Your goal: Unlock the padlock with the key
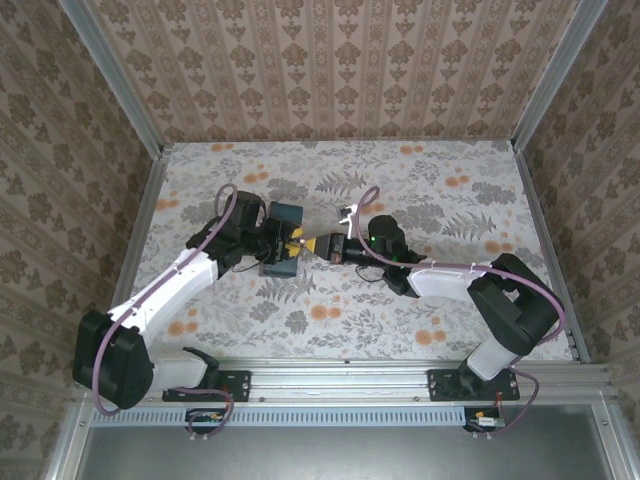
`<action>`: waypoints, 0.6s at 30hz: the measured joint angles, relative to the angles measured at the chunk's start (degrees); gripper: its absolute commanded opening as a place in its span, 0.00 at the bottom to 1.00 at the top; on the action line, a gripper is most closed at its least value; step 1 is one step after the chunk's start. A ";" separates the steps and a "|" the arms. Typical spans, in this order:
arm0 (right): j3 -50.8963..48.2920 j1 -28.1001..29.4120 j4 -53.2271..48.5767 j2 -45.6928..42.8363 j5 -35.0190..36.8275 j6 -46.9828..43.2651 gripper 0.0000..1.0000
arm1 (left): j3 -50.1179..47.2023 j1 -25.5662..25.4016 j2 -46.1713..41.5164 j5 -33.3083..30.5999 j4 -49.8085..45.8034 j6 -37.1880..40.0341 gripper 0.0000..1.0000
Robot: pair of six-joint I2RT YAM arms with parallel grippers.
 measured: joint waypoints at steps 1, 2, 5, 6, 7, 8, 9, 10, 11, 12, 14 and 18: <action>0.17 0.04 -0.66 0.00 0.09 -0.35 0.00 | 0.02 0.00 0.24 -0.07 0.00 0.00 0.00; 0.26 0.04 -1.03 0.02 0.17 -0.61 0.00 | 0.02 -0.02 0.46 -0.11 0.00 0.00 0.00; 0.87 0.04 -2.12 0.28 0.37 -1.01 0.00 | 0.44 -0.09 1.27 -0.35 -0.13 0.02 0.00; 1.31 0.04 -2.49 0.55 0.48 -1.03 0.00 | 0.55 -0.09 1.44 -0.63 -0.11 0.02 0.00; 1.68 0.04 -2.67 0.79 0.57 -1.03 0.00 | 0.61 -0.09 1.55 -1.03 -0.09 0.02 0.00; 2.01 0.04 -3.08 0.98 0.59 -1.05 0.01 | 0.61 -0.09 1.55 -1.38 -0.09 0.00 0.00; 2.25 0.04 -3.50 1.07 0.59 -1.05 0.02 | 0.61 -0.09 1.55 -1.73 -0.09 0.00 0.00; 2.43 0.04 -3.87 1.07 0.57 -1.22 0.04 | 0.61 -0.09 1.55 -1.86 -0.09 0.00 0.00; 2.54 0.04 -4.28 1.05 0.57 -1.49 0.06 | 0.59 -0.09 1.55 -1.92 -0.09 0.00 0.00; 2.71 0.04 -5.09 0.94 0.57 -2.23 0.07 | 0.50 -0.07 1.51 -1.95 -0.13 0.00 0.00; 2.91 0.15 -7.43 0.22 0.59 -3.87 0.06 | 0.02 -0.07 1.20 -1.66 -0.09 0.00 0.00; 3.34 0.55 -8.94 -0.52 0.50 -5.35 0.04 | -0.22 -0.07 0.66 -0.79 -0.37 0.46 0.00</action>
